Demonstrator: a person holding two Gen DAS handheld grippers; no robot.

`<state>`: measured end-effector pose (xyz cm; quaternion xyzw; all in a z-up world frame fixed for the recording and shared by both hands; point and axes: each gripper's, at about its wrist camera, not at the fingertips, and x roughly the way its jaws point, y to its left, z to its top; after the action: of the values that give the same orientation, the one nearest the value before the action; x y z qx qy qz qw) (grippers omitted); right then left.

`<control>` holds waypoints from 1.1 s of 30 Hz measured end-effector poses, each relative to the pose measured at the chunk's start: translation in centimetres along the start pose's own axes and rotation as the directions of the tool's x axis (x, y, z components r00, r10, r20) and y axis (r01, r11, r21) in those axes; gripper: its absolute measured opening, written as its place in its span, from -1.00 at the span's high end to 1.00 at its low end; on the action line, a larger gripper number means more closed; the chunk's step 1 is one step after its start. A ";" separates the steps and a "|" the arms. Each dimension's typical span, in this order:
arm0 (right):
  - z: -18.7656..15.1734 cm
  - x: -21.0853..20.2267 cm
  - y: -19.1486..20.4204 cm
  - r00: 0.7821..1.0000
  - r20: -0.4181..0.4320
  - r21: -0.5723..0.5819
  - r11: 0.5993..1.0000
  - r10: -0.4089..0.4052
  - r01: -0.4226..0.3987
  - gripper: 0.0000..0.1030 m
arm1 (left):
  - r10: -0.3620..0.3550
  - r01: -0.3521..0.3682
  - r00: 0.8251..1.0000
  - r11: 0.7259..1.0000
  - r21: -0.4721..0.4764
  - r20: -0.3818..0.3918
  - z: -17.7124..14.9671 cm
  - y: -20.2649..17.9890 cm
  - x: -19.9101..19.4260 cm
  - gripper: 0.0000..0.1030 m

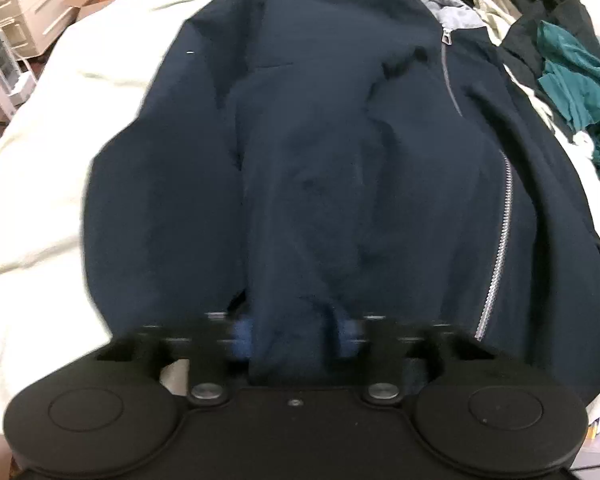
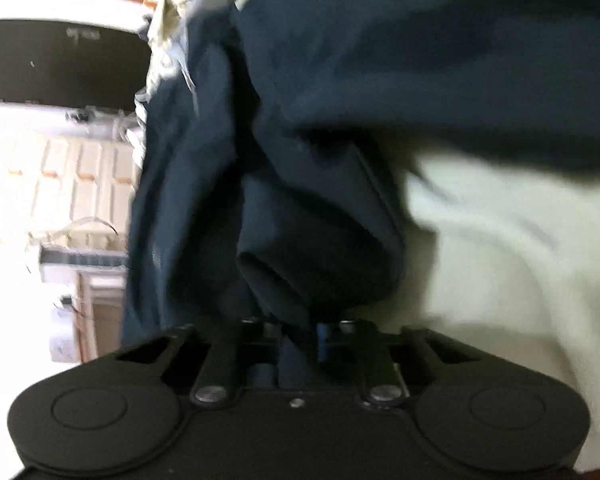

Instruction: Fold clothes

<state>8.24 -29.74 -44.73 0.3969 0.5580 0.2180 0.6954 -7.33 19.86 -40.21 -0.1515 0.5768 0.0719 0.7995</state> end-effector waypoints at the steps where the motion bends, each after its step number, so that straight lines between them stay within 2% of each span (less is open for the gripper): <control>1: 0.9 -0.4 0.7 1.000 0.018 -0.007 1.000 0.006 -0.006 0.87 | 0.003 -0.003 1.000 1.000 0.008 0.003 0.3 -0.2 0.0 0.75; 5: 4.7 0.0 4.2 0.998 0.044 -0.082 0.996 0.040 -0.036 0.91 | 0.006 -0.006 1.000 1.000 0.004 0.027 1.3 0.0 -0.6 0.86; 11: 9.1 4.9 8.2 0.999 0.028 -0.204 0.978 0.039 -0.033 0.91 | -0.002 0.007 0.994 0.999 -0.046 0.106 4.9 2.0 -2.3 0.87; 14: 9.6 7.4 8.7 1.000 0.005 -0.237 0.972 0.003 -0.001 0.91 | 0.029 -0.025 0.992 0.999 -0.035 0.126 7.1 2.8 -1.9 0.87; 18: 9.1 10.6 8.9 0.997 -0.038 -0.282 0.958 -0.063 0.050 0.88 | 0.045 -0.041 0.994 0.998 -0.044 0.100 7.8 2.6 -0.1 0.86; 19: 8.7 10.3 8.8 0.996 -0.038 -0.305 0.950 -0.084 0.068 0.73 | 0.047 -0.043 0.994 0.998 -0.040 0.094 7.8 2.5 0.3 0.86; 20: 8.3 9.7 8.6 0.995 -0.041 -0.317 0.946 -0.091 0.073 0.37 | 0.047 -0.044 0.995 0.998 -0.035 0.090 7.8 2.4 0.5 0.86; 21: 8.2 8.8 8.4 0.995 -0.047 -0.320 0.945 -0.085 0.065 0.12 | 0.047 -0.044 0.995 0.999 -0.031 0.086 7.8 2.3 0.8 0.86; 22: 8.1 7.9 8.2 0.996 -0.046 -0.325 0.944 -0.076 0.057 -0.22 | 0.045 -0.043 0.996 0.999 -0.029 0.083 7.9 2.2 1.1 0.86; 23: 8.1 6.9 8.2 0.997 -0.038 -0.332 0.942 -0.066 0.050 -0.34 | 0.044 -0.042 0.996 0.999 -0.025 0.079 8.1 2.1 1.3 0.85; 26: 7.3 2.3 8.1 0.998 0.020 -0.379 0.923 -0.060 0.063 -0.50 | 0.042 -0.042 0.997 0.999 -0.003 0.067 8.4 1.7 1.8 0.84; 29: 5.2 -2.8 7.6 0.997 0.052 -0.443 0.893 -0.063 0.080 -0.62 | 0.038 -0.040 0.998 0.999 0.028 0.050 8.8 1.6 2.1 0.81; 31: 3.4 -4.9 7.2 0.997 0.023 -0.494 0.866 -0.075 0.077 -0.62 | 0.029 -0.031 0.999 0.999 0.039 0.038 8.9 1.7 2.2 0.79; 33: 1.0 -5.2 6.5 0.996 -0.033 -0.546 0.836 -0.086 0.054 -0.62 | 0.020 -0.022 0.999 0.998 0.058 0.036 8.8 1.8 2.0 0.75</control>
<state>8.60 -30.06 -36.42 0.1562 0.5068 0.3527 0.7709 0.78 24.29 -39.85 -0.1205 0.5661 0.0660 0.8128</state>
